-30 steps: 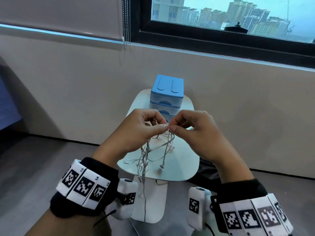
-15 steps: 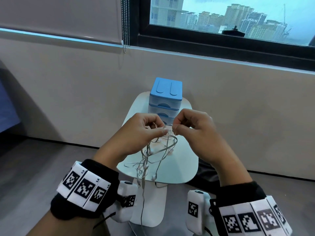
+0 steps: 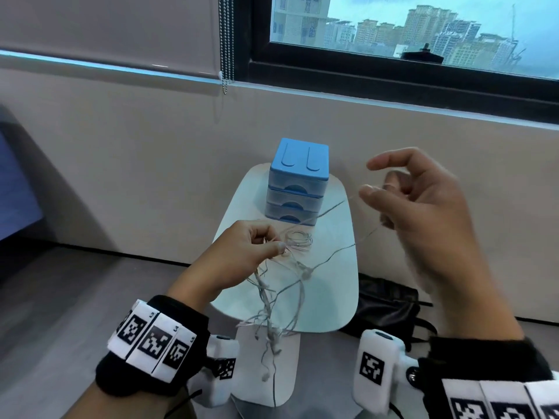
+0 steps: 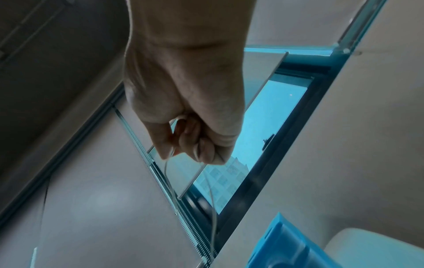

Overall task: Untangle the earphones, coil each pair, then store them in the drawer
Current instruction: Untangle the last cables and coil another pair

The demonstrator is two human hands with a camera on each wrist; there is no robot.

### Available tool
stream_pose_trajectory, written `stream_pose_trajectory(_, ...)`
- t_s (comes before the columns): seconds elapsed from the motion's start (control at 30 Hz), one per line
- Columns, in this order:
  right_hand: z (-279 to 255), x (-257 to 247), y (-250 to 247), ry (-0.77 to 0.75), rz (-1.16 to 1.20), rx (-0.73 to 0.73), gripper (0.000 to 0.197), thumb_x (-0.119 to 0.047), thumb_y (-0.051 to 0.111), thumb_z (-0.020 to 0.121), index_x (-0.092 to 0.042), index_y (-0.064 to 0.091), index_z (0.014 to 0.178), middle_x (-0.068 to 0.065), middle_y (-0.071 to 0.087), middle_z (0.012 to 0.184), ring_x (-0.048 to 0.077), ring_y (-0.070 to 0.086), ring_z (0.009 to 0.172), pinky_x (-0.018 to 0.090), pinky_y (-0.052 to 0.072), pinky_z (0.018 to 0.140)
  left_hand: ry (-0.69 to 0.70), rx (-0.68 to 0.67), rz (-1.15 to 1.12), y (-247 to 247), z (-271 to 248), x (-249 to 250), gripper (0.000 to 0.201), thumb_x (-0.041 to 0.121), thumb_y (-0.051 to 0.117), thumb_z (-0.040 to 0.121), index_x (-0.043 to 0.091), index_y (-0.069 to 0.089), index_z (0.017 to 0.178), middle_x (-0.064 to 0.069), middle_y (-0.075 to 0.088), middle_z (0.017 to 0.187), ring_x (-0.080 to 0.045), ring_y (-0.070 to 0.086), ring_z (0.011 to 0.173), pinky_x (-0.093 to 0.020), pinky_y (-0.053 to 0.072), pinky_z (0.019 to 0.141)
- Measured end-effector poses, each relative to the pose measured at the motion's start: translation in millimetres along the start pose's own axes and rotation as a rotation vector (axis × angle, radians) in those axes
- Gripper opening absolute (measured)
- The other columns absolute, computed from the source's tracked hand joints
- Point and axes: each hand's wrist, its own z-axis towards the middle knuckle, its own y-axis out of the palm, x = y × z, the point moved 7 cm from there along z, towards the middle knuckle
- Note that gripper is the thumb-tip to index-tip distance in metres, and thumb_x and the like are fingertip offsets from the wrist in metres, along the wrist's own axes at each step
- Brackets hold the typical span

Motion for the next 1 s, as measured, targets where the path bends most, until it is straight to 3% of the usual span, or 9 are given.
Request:
stream_pose_trajectory(0.13, -0.5, -13.4, -25.4, -0.123, -0.137, 0.2, 0.028, 0.003, 0.071, 0.086, -0.023, 0.069, 0.097, 0.011, 0.042, 0.07, 0.025, 0.039, 0.063, 0.033, 0.04, 0.064, -0.015, 0.043, 0.01, -6.9, 2.7, -11.4, 0.02, 0.022, 0.07, 0.096, 0.007, 0.066, 0.083, 0.003, 0.047, 0.065, -0.01, 0.035, 0.054, -0.027, 0.031, 0.056)
stream_pose_trajectory(0.27, -2.5, 2.1, -45.4, 0.075, 0.036, 0.385, 0.019, -0.038, 0.067, 0.097, -0.023, 0.065, 0.085, 0.004, 0.046, 0.058, 0.022, 0.044, 0.049, 0.035, 0.041, 0.054, 0.0, 0.052, -0.015, -8.7, 3.3, -12.0, 0.019, 0.02, 0.069, 0.097, 0.006, 0.068, 0.086, 0.001, 0.051, 0.066, -0.009, 0.042, 0.054, -0.018, 0.041, 0.057)
stream_pose_trajectory(0.37, -3.4, 23.1, -41.6, 0.303, 0.128, 0.299, 0.034, -0.044, 0.054, 0.101, -0.013, 0.067, 0.096, 0.011, 0.04, 0.059, 0.023, 0.051, 0.044, 0.03, 0.039, 0.051, 0.024, 0.042, -0.012, -8.1, 2.2, -9.9, 0.018, 0.024, 0.07, 0.097, 0.012, 0.068, 0.084, -0.003, 0.046, 0.069, -0.013, 0.035, 0.058, -0.021, 0.033, 0.055)
stream_pose_trajectory(0.53, -10.6, 40.6, -21.3, 0.357, -0.085, 0.015, 0.012, -0.02, 0.068, 0.094, -0.011, 0.069, 0.087, 0.016, 0.046, 0.056, 0.023, 0.048, 0.041, 0.028, 0.037, 0.048, 0.057, 0.061, -0.049, -6.2, 1.3, -5.2, 0.018, 0.029, 0.071, 0.096, 0.017, 0.069, 0.083, 0.002, 0.043, 0.064, -0.015, 0.032, 0.06, -0.027, 0.029, 0.056)
stream_pose_trajectory(0.63, -23.2, 53.7, 2.2, 0.417, -0.249, -0.277, 0.007, -0.022, 0.075, 0.091, -0.018, 0.071, 0.096, 0.012, 0.059, 0.067, 0.026, 0.065, 0.055, 0.041, 0.049, 0.058, 0.097, 0.065, -0.055, -4.2, 1.1, 0.4, 0.015, 0.03, 0.073, 0.095, 0.02, 0.071, 0.084, 0.0, 0.048, 0.067, -0.016, 0.037, 0.064, -0.03, 0.031, 0.064)
stream_pose_trajectory(0.7, -29.4, 61.8, 11.1, 0.445, -0.346, -0.364, 0.026, -0.032, 0.079, 0.085, -0.033, 0.069, 0.109, 0.002, 0.068, 0.09, 0.023, 0.073, 0.076, 0.052, 0.057, 0.073, 0.108, 0.054, -0.07, -3.1, 0.8, 2.9, 0.014, 0.029, 0.073, 0.094, 0.019, 0.072, 0.085, -0.003, 0.049, 0.07, -0.018, 0.037, 0.065, -0.031, 0.031, 0.064)
stream_pose_trajectory(0.87, -25.4, 58.2, 17.4, 0.35, -0.601, -0.228, 0.052, -0.034, 0.072, 0.09, -0.046, 0.05, 0.136, -0.013, 0.048, 0.132, 0.01, 0.043, 0.124, 0.039, 0.04, 0.103, 0.118, 0.044, -0.078, -1.8, -1.3, 13.2, 0.016, 0.025, 0.07, 0.097, 0.013, 0.07, 0.086, 0.001, 0.046, 0.06, -0.013, 0.035, 0.055, -0.02, 0.032, 0.053)
stream_pose_trajectory(0.93, -22.2, 49.8, 18.6, 0.237, -0.728, -0.07, 0.034, -0.034, 0.07, 0.088, -0.041, 0.058, 0.12, -0.015, 0.049, 0.121, 0.01, 0.035, 0.116, 0.04, 0.032, 0.097, 0.121, 0.067, -0.079, -3.1, -0.9, 16.8, 0.013, 0.026, 0.068, 0.098, 0.014, 0.069, 0.092, 0.0, 0.048, 0.06, -0.014, 0.036, 0.055, -0.022, 0.032, 0.053)
stream_pose_trajectory(1.0, -21.6, 47.5, 26.4, 0.182, -0.605, -0.032, 0.008, -0.032, 0.072, 0.087, -0.029, 0.068, 0.093, -0.014, 0.063, 0.095, 0.007, 0.053, 0.095, 0.033, 0.04, 0.083, 0.114, 0.089, -0.108, -4.7, -0.3, 16.9, 0.008, 0.026, 0.066, 0.099, 0.019, 0.068, 0.098, -0.004, 0.049, 0.063, -0.017, 0.037, 0.057, -0.026, 0.033, 0.054)
